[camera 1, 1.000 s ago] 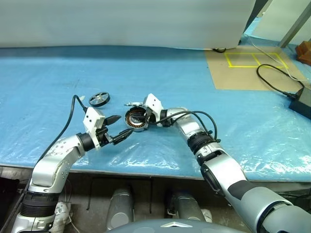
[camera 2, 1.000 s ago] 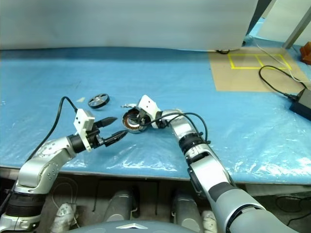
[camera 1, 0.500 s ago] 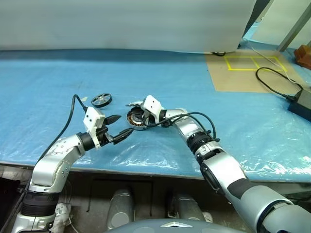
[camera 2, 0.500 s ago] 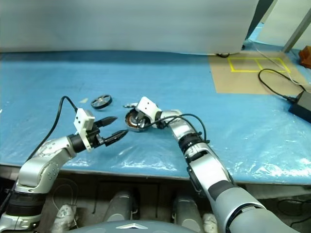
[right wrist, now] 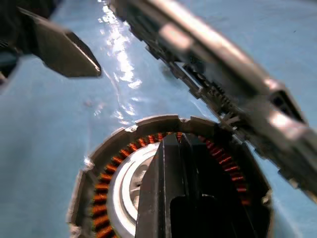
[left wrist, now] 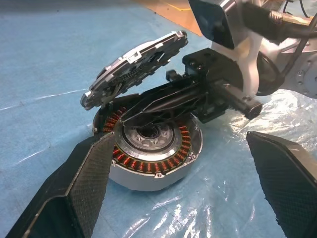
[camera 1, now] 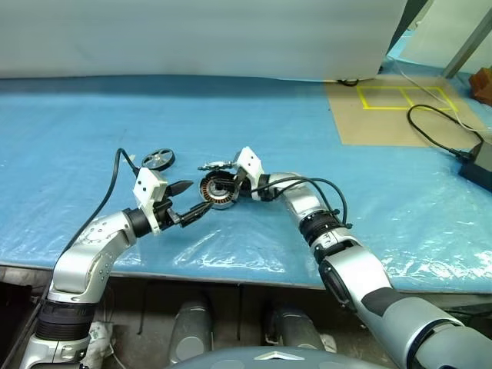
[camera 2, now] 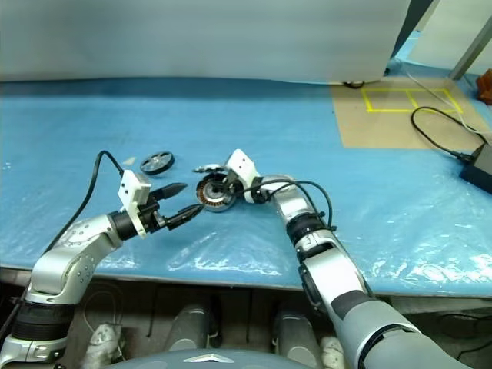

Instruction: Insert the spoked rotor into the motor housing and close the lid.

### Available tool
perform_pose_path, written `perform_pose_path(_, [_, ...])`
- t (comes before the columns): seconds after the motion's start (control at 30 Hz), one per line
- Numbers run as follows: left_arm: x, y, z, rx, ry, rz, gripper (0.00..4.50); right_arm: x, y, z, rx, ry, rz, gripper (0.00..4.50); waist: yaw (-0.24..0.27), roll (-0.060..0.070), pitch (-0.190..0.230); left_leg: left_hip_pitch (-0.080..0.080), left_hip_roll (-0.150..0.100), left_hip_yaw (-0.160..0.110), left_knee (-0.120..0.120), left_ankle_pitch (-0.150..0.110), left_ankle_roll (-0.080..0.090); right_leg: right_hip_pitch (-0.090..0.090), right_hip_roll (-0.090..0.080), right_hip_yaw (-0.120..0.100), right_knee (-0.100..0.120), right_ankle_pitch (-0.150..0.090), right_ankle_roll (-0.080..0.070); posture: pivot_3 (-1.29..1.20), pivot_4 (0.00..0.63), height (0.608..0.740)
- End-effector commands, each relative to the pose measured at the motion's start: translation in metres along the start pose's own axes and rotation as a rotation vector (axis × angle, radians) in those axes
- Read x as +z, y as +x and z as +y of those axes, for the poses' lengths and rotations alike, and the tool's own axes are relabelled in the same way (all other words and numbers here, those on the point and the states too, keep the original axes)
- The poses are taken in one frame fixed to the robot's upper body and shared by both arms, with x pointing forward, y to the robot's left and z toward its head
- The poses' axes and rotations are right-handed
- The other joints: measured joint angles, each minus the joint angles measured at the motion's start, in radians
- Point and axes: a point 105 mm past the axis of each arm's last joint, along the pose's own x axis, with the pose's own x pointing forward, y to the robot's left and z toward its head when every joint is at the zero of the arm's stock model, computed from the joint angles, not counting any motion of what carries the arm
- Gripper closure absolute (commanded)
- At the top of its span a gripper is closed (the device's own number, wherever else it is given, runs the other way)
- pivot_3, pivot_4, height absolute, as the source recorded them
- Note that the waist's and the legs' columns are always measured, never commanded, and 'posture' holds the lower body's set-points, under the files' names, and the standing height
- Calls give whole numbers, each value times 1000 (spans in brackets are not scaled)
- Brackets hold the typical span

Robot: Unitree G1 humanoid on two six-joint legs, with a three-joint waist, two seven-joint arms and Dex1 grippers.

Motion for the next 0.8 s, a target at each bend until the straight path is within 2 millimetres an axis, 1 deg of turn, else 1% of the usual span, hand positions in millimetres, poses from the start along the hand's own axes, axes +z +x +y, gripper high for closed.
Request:
perform_pose_path(0.03, [8, 1, -4, -15, 24, -22, 0, 39, -3, 6, 56, 40, -130, 4467, 0, 0, 0, -7, 1, 0, 3, 0, 0, -6, 0, -1, 3, 0, 0, 0, 150, 740])
perform_pose_path(0.1, [7, 2, -5, -17, 22, -21, 0, 45, -6, 8, 63, 53, -144, 4467, -1, 0, 0, -13, 2, -1, 5, 0, 0, -12, 0, -2, 6, 1, 1, 0, 150, 740])
perform_pose_path(0.23, [6, 4, -7, -21, 17, -23, 0, 47, -8, 10, 50, 76, -157, 4467, 0, 0, 0, -12, 2, -1, 5, 0, 0, -12, 0, -3, 8, 0, -1, 0, 150, 740])
perform_pose_path(0.33, [6, 4, -7, -24, 15, -25, 0, 42, -7, 14, 53, 57, -123, 4467, 0, 0, 0, -11, 2, -1, 5, 0, 0, -12, 0, -3, 8, 0, -1, 0, 150, 740])
perform_pose_path(0.43, [6, 5, -7, -26, 14, -26, 0, 30, -6, 19, 64, -4, -59, 4467, 0, 0, 0, -11, 2, -1, 5, 0, 0, -12, 0, -2, 8, 0, -1, 0, 150, 740])
perform_pose_path(0.53, [7, 5, -7, -25, 17, -27, 0, 28, -8, 20, 68, -5, -55, 4467, 0, 0, 0, -11, 2, -1, 5, 0, -1, -12, 0, -2, 8, 0, -1, 0, 150, 740])
perform_pose_path(0.63, [12, 0, 0, -1, 31, -32, 0, 35, -22, 20, 88, 16, -69, 4467, 0, 0, 0, -11, 2, -1, 5, 1, -1, -12, 0, -2, 8, 0, -1, 0, 150, 740])
perform_pose_path(0.7, [16, -6, 5, 19, 41, -37, 0, 36, -36, 18, 91, 29, -55, 4467, 1, 0, 0, -11, 2, -1, 5, 1, -1, -11, 0, -2, 8, 0, -1, 0, 150, 740])
perform_pose_path(0.8, [22, -13, 12, 41, 47, -46, 0, 35, -63, 8, 37, 32, -34, 4467, 4, 0, 0, -10, 2, -1, 6, 0, -1, -10, 0, -2, 8, 0, -1, 0, 150, 740])
